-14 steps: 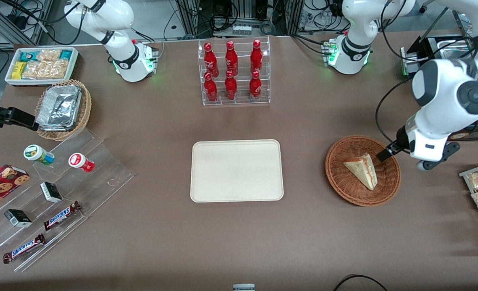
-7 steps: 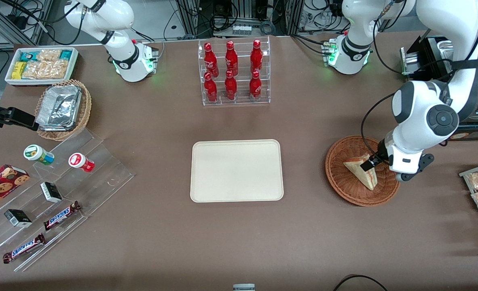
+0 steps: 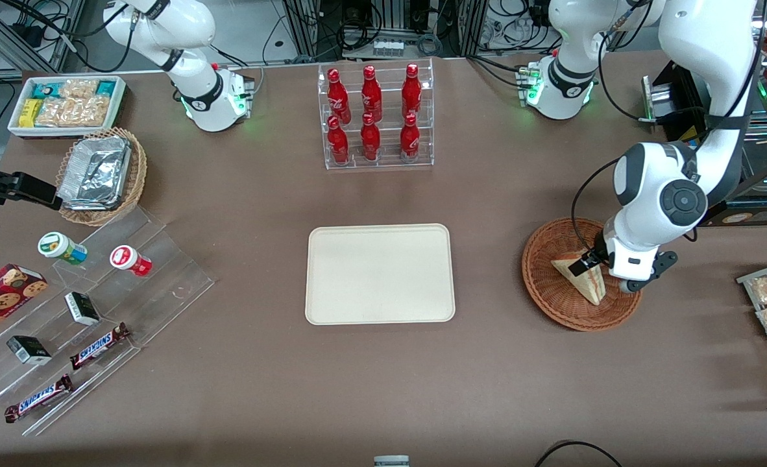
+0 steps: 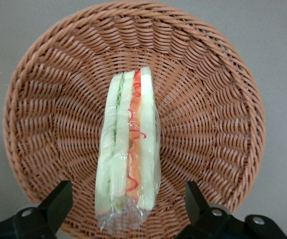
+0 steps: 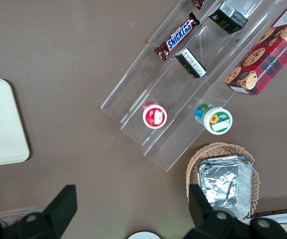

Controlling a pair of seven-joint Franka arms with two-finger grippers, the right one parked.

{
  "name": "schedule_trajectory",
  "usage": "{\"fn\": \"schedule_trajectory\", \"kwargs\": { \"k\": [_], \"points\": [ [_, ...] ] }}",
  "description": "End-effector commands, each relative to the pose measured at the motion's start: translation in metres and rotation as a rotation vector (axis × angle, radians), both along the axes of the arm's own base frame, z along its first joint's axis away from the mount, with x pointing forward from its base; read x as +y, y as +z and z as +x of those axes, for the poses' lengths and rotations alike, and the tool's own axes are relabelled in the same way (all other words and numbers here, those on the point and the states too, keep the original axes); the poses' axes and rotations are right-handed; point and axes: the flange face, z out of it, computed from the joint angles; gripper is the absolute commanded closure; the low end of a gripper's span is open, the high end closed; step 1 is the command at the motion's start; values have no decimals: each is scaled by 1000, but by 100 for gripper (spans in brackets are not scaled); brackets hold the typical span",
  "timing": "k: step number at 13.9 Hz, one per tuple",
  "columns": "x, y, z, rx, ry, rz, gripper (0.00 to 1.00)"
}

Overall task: Place sandwich from basket to tray
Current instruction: 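Lower the open left gripper around the sandwich and close it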

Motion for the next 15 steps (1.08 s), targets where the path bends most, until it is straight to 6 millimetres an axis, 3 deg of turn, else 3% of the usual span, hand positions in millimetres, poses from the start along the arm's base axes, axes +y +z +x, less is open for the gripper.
{"fn": "schedule_trajectory", "kwargs": {
  "k": [1, 2, 3, 5, 6, 9, 10, 13, 15],
  "points": [
    [3, -19, -6, -28, 8, 7, 0],
    [5, -25, -6, -28, 12, 4, 0],
    [5, -27, -6, -29, 15, 4, 11],
    [7, -27, -8, -27, 61, 6, 85],
    [7, -26, -8, -25, 68, 7, 100],
    [7, -23, -8, -10, 58, 12, 100],
    [8, -14, -9, 4, 53, 19, 100],
    [8, 42, -5, 58, 2, 81, 100],
    [1, 81, 9, 92, -30, 93, 100]
  ]
}}
